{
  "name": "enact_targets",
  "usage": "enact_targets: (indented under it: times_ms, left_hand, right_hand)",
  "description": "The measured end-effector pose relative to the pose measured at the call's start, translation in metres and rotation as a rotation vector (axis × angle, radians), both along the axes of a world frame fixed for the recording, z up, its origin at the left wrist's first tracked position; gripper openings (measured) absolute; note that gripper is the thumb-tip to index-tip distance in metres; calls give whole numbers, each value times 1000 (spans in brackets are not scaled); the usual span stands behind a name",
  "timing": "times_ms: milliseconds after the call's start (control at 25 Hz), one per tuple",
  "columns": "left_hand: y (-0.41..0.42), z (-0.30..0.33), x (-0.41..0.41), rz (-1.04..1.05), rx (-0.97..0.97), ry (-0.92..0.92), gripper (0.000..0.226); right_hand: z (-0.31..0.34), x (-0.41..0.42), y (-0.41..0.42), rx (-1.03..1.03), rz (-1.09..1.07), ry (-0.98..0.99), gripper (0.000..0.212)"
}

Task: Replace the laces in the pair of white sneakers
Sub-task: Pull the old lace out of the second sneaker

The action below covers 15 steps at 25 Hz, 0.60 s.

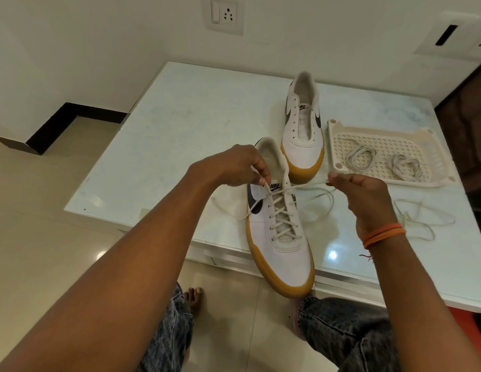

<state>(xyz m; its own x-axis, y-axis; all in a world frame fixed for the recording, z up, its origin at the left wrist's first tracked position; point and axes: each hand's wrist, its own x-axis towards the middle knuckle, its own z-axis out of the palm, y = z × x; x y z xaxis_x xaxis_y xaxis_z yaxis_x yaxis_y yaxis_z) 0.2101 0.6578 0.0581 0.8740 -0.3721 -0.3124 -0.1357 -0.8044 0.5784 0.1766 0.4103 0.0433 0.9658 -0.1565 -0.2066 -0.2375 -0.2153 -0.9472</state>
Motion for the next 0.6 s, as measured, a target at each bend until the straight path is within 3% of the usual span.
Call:
enact_targets:
  times_ms: [160, 240, 360, 520, 600]
  left_hand:
    - [-3, 1, -1, 4, 6, 0, 15]
    - [-2, 1, -1, 8, 13, 0, 15]
    - [-1, 1, 0, 15, 7, 7, 15]
    - [-1, 3, -1, 24, 6, 18, 16]
    - [-1, 4, -2, 22, 6, 19, 15]
  right_hand:
    - [-16, -9, 34, -610, 203, -252, 21]
    - [-16, -16, 51, -679, 244, -277, 15]
    - [-15, -14, 47, -631, 237, -234, 17]
    - [1, 0, 9, -84, 76, -115, 9]
    - [4, 3, -7, -19, -32, -106, 14]
